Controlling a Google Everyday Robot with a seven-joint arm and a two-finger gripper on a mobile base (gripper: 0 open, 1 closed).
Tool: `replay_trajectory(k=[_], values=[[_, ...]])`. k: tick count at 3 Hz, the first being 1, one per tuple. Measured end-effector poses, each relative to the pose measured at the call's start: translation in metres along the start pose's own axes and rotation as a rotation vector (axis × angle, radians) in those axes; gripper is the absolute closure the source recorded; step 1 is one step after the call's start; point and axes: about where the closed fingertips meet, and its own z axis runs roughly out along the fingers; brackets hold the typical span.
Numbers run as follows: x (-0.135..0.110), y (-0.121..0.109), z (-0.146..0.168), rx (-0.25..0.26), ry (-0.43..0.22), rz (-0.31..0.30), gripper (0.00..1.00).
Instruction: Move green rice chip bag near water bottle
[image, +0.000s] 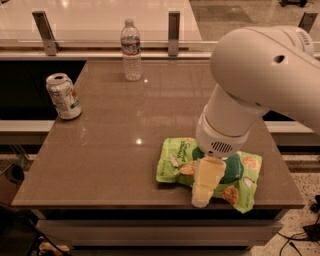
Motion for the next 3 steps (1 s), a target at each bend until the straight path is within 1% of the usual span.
replay_trajectory(k=[1, 2, 3], values=[[-0.014, 0.003, 0.016, -0.018, -0.001, -0.014, 0.0], [-0.021, -0.007, 0.042, -0.021, 0.01, -0.002, 0.0], [-0.022, -0.007, 0.042, -0.019, 0.011, -0.001, 0.16]])
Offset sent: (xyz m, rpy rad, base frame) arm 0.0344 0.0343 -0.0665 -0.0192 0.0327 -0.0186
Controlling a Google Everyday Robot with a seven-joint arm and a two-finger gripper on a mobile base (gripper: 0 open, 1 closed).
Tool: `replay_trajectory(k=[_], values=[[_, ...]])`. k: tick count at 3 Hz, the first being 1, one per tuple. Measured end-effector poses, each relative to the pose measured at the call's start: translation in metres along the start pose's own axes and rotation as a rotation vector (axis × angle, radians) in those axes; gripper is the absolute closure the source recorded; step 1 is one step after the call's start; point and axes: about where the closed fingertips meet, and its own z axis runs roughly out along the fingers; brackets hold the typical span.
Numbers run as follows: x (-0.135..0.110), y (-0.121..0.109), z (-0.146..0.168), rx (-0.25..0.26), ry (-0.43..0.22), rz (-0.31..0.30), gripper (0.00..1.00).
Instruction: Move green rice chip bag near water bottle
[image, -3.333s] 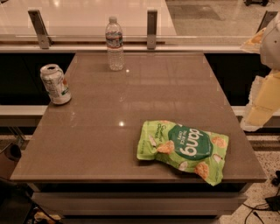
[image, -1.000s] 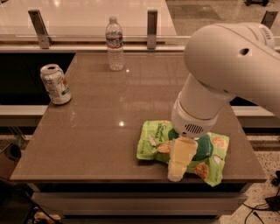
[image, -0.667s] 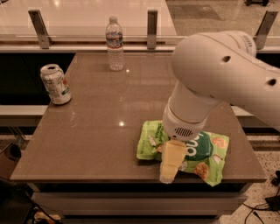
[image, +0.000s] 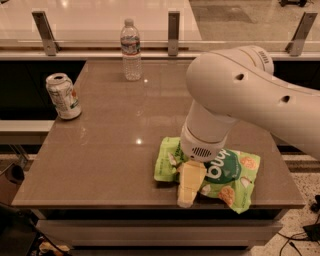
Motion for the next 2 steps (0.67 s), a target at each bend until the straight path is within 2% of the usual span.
replay_trajectory(k=[2], values=[[-0.0013, 0.0002, -0.0063, 0.002, 0.0, -0.001, 0.64]])
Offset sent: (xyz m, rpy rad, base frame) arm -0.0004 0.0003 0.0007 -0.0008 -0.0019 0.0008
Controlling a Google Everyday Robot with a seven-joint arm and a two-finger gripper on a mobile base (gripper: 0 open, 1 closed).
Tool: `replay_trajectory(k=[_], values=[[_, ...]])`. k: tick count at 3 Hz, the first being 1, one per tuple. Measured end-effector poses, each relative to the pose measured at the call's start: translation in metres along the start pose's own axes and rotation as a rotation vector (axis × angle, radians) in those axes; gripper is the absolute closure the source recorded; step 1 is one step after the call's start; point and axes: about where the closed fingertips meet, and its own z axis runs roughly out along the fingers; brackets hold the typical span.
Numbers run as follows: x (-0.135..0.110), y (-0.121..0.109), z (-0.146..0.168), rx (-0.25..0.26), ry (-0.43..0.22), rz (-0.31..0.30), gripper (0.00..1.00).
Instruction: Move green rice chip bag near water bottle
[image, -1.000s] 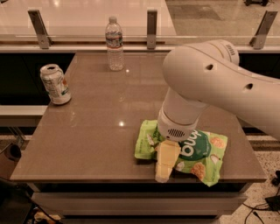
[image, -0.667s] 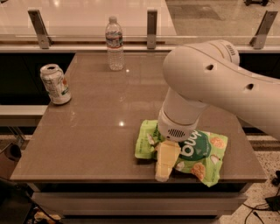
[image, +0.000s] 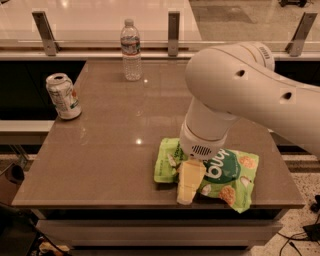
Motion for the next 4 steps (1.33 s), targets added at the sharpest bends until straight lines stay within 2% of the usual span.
replay_trajectory(k=[1, 2, 3, 4], values=[[-0.001, 0.0, -0.006, 0.0, 0.0, 0.0, 0.86], [-0.002, -0.001, -0.014, 0.0, 0.0, 0.0, 1.0], [-0.002, -0.003, -0.018, -0.001, -0.007, 0.0, 1.0], [0.007, -0.026, -0.034, 0.015, 0.013, 0.001, 1.0]])
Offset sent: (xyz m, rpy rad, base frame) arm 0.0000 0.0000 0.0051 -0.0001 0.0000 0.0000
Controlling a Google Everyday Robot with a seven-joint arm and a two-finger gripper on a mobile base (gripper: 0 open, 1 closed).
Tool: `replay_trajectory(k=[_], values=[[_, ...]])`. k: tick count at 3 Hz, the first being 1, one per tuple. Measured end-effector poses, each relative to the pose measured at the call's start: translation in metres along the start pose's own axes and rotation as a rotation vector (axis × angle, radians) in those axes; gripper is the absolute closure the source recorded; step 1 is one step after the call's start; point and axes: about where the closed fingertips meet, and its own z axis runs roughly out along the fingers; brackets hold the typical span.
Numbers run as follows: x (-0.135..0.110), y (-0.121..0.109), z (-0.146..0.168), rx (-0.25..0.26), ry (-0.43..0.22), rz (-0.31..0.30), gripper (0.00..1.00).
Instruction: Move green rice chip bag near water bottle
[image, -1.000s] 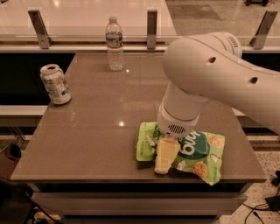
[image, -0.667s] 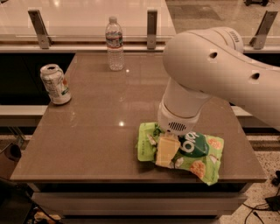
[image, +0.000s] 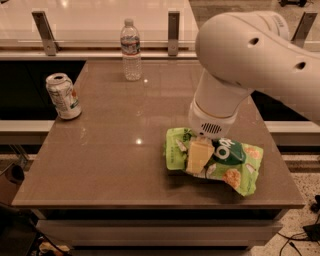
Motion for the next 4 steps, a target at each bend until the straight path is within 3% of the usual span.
replay_trajectory(k=[1, 3, 4], values=[[0.009, -0.035, -0.034, 0.073, 0.023, 0.003, 1.0], [0.006, -0.104, -0.09, 0.324, 0.011, 0.016, 1.0], [0.005, -0.139, -0.1, 0.425, -0.074, 0.011, 1.0]])
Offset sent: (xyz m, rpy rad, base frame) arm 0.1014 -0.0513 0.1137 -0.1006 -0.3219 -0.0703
